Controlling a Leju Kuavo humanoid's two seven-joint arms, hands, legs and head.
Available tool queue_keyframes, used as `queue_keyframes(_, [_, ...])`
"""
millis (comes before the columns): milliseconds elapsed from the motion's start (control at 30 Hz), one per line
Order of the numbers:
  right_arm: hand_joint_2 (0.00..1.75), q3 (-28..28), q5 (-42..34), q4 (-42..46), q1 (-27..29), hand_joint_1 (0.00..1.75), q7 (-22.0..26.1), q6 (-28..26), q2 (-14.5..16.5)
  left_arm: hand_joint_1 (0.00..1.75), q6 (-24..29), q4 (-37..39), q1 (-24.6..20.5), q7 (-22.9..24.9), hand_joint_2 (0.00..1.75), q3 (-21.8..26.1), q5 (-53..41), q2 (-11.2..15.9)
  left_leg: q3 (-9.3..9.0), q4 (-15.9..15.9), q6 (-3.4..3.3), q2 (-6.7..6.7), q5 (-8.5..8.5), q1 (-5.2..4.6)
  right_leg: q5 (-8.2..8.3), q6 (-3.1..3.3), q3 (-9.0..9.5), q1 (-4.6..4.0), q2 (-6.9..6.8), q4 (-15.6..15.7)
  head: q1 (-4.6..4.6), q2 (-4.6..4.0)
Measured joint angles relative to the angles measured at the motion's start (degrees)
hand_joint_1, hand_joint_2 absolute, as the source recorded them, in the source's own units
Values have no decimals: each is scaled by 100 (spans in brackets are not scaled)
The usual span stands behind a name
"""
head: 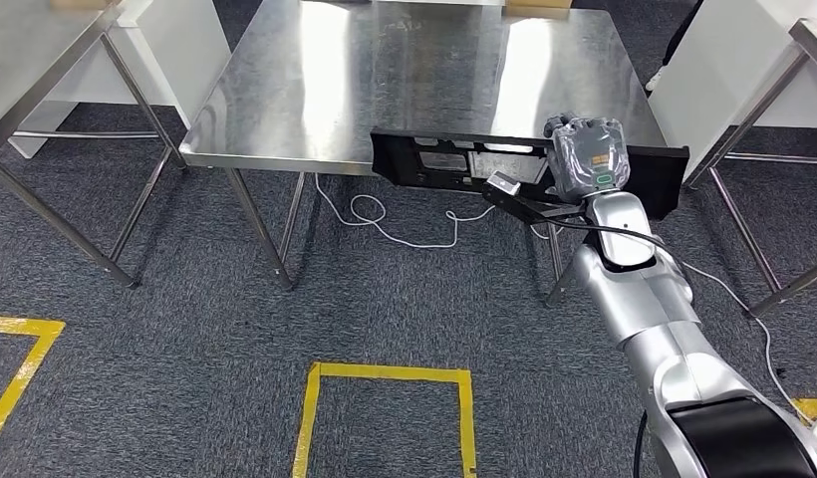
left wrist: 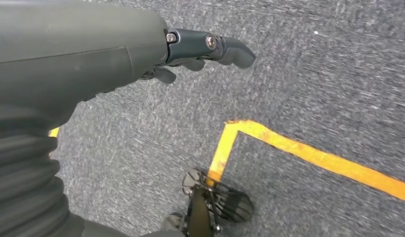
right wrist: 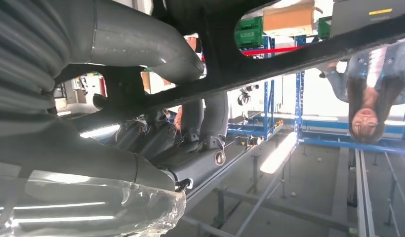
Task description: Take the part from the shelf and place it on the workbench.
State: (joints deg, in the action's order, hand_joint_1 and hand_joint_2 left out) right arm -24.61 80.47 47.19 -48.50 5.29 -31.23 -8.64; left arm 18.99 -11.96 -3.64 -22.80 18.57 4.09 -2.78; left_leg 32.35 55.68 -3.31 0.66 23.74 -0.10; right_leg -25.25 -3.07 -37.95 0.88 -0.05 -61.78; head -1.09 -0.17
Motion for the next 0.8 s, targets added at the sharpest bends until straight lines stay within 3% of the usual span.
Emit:
queue_keyframes(67, [175,14,-2,-42,-38,175,-5,-11,-21,0,0,0,-10,-1,175,-1,-9,-4,-36,13,67,-4,81,-21,237,72,212,-3,-21,582,0,0])
queue_keyframes(133, [175,20,9,-80,-59,175,-20,-31,-29,0,1,0,-19,-1,175,-1,-26,-2,-54,55,127,-16,132,-31,245,242,282,-7,-10,680,-11,0])
queue_keyframes(200, [175,21,43,-107,-66,175,-55,-53,-35,0,1,-2,-28,0,175,0,-37,13,-28,193,188,-31,179,-3,257,338,367,27,11,681,-14,0])
queue_keyframes(233, [175,21,65,-119,-70,175,-80,-64,-35,0,-1,-2,-32,0,175,0,-39,20,66,382,224,-36,228,17,240,381,421,37,16,678,-20,0])
queue_keyframes(300, [175,21,108,-141,-75,175,-140,-84,-24,0,-8,-2,-35,1,175,-1,-38,27,463,1071,300,-43,440,55,177,447,508,35,23,678,-29,0])
queue_keyframes(367, [175,20,151,-173,-55,175,-197,-91,1,0,-17,-2,-29,2,175,1,-27,32,912,1687,344,-44,693,80,101,465,586,20,40,678,-33,0])
queue_keyframes(400, [175,20,169,-193,-41,175,-224,-90,10,0,-23,-2,-24,2,175,2,-21,34,1035,1756,347,-44,706,84,61,459,635,13,51,678,-36,0])
queue_keyframes(433, [175,20,186,-211,-30,175,-245,-88,17,0,-28,-2,-19,2,175,3,-16,37,1043,1605,333,-44,584,84,17,450,694,5,60,678,-34,0])
queue_keyframes(500, [175,20,212,-238,-23,175,-273,-85,33,0,-34,-2,-10,2,175,5,-7,49,775,806,235,-45,34,63,-77,433,827,-13,69,687,-33,0])
queue_keyframes(567, [175,20,225,-254,-38,175,-283,-79,48,0,-34,-3,-9,-3,175,9,0,70,523,195,119,-40,-297,8,-156,394,930,-31,78,719,-17,0])
queue_keyframes(700, [175,23,259,-268,-41,175,-293,-69,72,0,-34,-5,-3,-26,175,25,16,97,290,-75,-42,-31,-284,-51,-129,215,1011,-72,83,620,-20,0])
queue_keyframes(767, [175,27,267,-274,-58,175,-290,-67,76,0,-40,-4,4,-37,175,40,22,97,144,-119,-103,-37,-297,-34,-247,194,787,-67,70,212,-9,0])
queue_keyframes(800, [175,28,269,-280,-62,175,-287,-67,78,0,-45,-4,4,-43,175,48,25,96,118,-122,-117,-40,-284,-32,-354,201,555,-51,67,-143,-4,0])
